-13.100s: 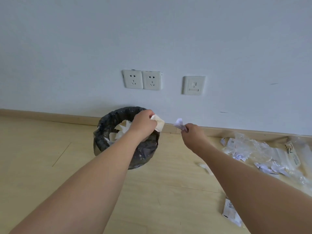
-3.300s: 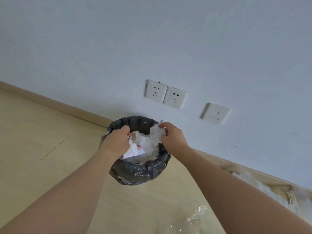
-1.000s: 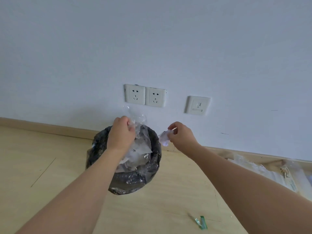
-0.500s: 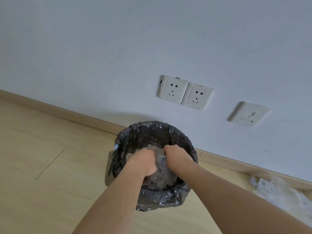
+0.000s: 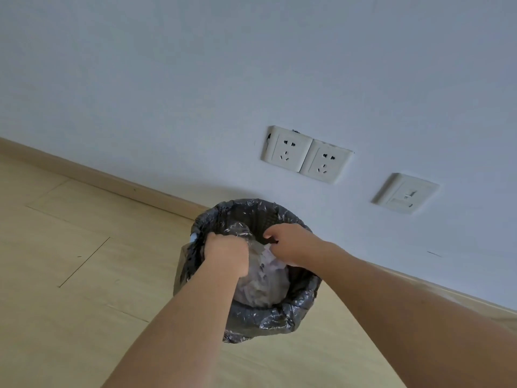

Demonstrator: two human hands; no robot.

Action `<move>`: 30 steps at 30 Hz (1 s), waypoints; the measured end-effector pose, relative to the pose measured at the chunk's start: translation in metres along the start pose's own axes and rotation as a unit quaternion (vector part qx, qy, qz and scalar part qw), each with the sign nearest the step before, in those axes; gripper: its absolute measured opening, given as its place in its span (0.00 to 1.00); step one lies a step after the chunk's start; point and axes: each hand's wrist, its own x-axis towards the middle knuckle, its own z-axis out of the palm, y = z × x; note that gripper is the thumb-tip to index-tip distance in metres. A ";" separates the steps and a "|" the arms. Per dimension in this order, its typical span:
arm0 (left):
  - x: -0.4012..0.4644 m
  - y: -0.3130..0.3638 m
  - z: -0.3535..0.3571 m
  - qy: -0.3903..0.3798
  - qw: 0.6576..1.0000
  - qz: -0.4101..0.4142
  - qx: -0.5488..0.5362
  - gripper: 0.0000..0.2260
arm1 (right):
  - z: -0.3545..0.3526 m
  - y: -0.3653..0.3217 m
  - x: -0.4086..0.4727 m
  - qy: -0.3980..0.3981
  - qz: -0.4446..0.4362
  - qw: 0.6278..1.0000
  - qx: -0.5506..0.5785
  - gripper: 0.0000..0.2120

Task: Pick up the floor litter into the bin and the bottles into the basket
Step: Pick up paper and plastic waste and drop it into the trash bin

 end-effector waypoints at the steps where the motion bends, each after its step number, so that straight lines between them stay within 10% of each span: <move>1: -0.005 0.000 -0.007 0.019 1.000 -0.002 -0.009 0.11 | -0.008 0.005 -0.010 0.017 -0.006 1.000 0.009 0.21; 11: -0.059 0.121 -0.071 0.196 0.972 0.086 -0.095 0.08 | -0.020 0.136 -0.167 0.177 0.047 0.982 0.047 0.17; 22: -0.134 0.358 0.090 -0.192 0.964 0.165 -0.082 0.23 | 0.115 0.352 -0.291 0.024 0.222 0.966 0.133 0.18; 30: -0.179 0.407 0.182 -0.152 0.972 0.170 0.059 0.20 | 0.184 0.371 -0.294 -0.060 0.191 0.972 0.123 0.20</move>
